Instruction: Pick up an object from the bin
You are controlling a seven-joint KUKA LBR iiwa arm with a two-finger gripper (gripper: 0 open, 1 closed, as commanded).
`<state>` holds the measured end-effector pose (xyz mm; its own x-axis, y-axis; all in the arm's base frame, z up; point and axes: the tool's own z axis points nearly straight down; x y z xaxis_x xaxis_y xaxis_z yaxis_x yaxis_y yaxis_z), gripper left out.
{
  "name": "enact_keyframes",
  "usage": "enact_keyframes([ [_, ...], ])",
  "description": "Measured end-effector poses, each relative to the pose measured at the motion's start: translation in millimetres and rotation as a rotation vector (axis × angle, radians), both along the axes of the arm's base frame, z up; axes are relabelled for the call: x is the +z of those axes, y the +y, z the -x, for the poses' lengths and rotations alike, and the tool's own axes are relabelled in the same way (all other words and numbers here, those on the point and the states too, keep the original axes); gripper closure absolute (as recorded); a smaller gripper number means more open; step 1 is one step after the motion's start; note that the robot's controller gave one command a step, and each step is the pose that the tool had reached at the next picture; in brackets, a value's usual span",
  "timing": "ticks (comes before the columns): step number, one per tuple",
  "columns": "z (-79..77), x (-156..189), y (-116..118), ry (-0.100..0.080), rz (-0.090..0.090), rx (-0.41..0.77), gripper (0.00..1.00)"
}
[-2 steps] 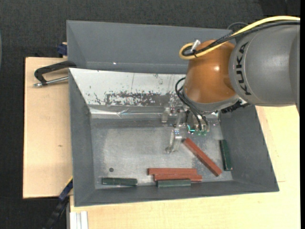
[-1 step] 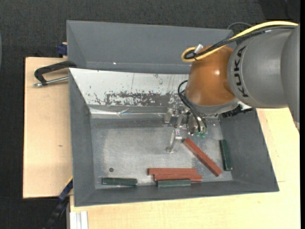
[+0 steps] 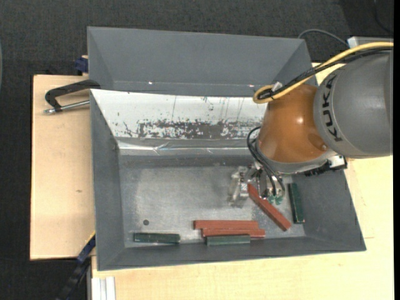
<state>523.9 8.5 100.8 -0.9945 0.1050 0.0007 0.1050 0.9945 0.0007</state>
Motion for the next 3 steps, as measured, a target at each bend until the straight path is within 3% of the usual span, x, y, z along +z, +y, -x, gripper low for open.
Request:
enact_keyframes([
  [1,0.0,0,0,0.000,0.000,0.000,0.00],
  [2,0.0,0,0,0.000,0.000,0.000,0.00],
  [3,-13.4,5,-40,-0.006,-0.002,-0.048,0.00],
])
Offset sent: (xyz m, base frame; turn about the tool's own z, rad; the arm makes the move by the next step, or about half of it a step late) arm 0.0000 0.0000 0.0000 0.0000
